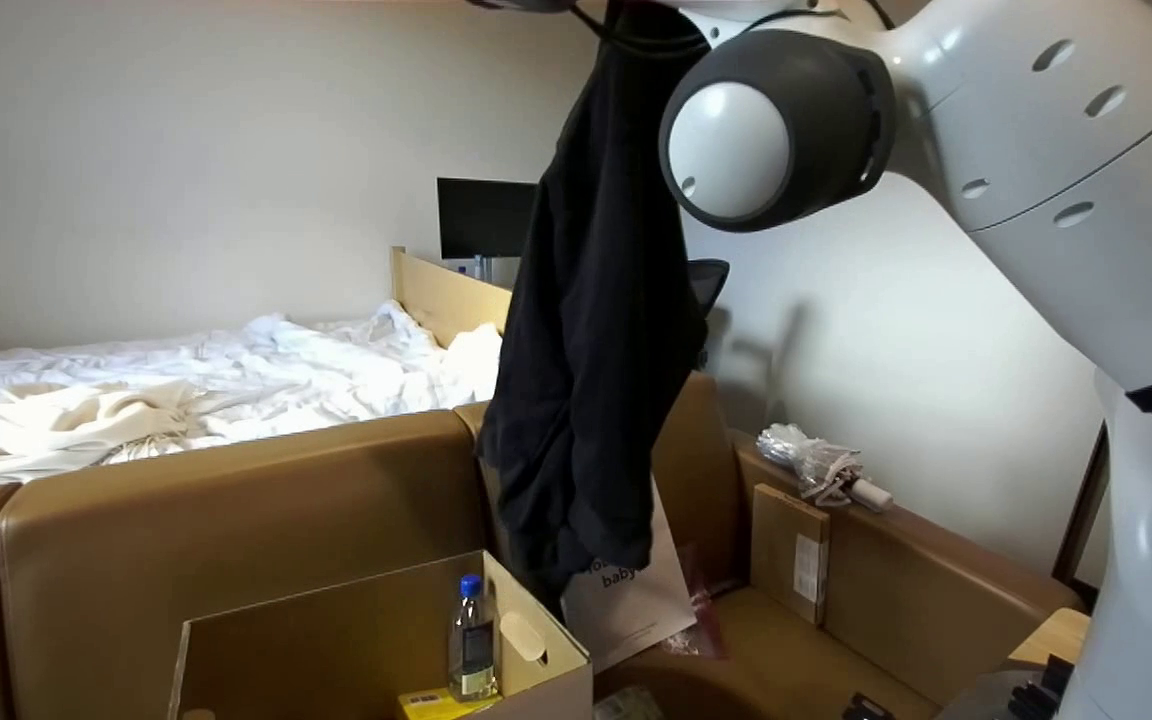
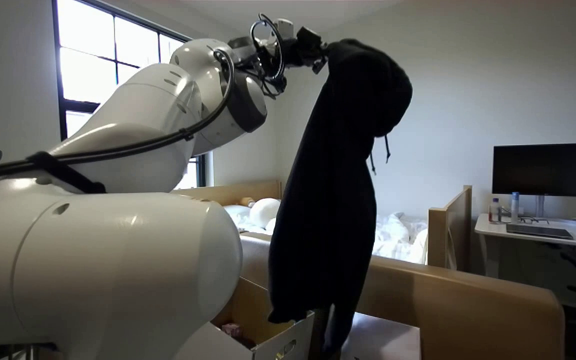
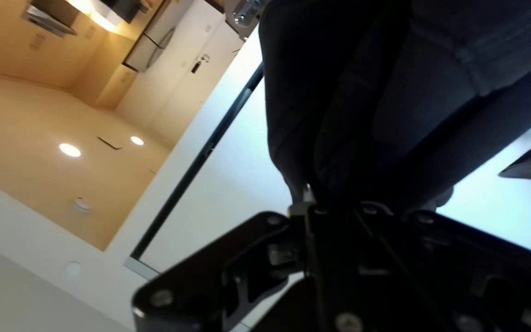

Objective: Remove the black cloth and bottle and put the on the sofa

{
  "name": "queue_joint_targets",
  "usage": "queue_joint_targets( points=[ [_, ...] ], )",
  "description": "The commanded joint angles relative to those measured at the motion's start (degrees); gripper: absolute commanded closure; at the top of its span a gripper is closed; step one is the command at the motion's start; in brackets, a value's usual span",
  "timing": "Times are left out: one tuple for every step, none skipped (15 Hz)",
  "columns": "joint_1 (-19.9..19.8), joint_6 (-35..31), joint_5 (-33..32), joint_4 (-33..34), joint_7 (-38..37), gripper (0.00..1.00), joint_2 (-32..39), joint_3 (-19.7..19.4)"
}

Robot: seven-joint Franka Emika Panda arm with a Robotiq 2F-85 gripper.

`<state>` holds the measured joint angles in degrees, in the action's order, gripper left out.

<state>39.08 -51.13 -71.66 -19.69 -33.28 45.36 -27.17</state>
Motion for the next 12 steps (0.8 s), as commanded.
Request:
queue_joint_targets(
  points=[
    [-0.98, 4.14, -8.64, 0.01, 0.78, 0.98, -4.7, -1.34],
    [-1.54, 5.56, -9.84, 0.02, 1.06, 0.98, -5.16, -0.42],
    [-2.13, 6.77, -10.63, 0.02, 1.04, 0.98, -5.53, 0.52],
    [-2.81, 7.76, -10.52, 0.01, 0.52, 0.98, -5.54, 1.75],
    [-3.51, 9.0, -9.49, 0.01, -0.09, 0.98, -5.42, 3.27],
    [-4.31, 9.92, -9.06, 0.0, -0.27, 0.98, -5.01, 4.31],
    [-4.94, 10.46, -9.51, -0.12, -0.14, 0.69, -4.55, 4.9],
    [-5.54, 10.84, -9.04, -0.23, -1.37, 0.68, -4.57, 6.0],
    [-6.24, 10.97, -9.1, -0.29, -2.93, 0.62, -4.38, 6.51],
    [-6.91, 10.85, -9.17, -0.3, -4.69, 0.56, -4.18, 6.82],
    [-7.52, 11.01, -9.02, -0.3, -6.04, 0.51, -4.1, 7.14],
    [-8.15, 10.91, -8.92, -0.3, -7.47, 0.43, -4.01, 7.33]
  ],
)
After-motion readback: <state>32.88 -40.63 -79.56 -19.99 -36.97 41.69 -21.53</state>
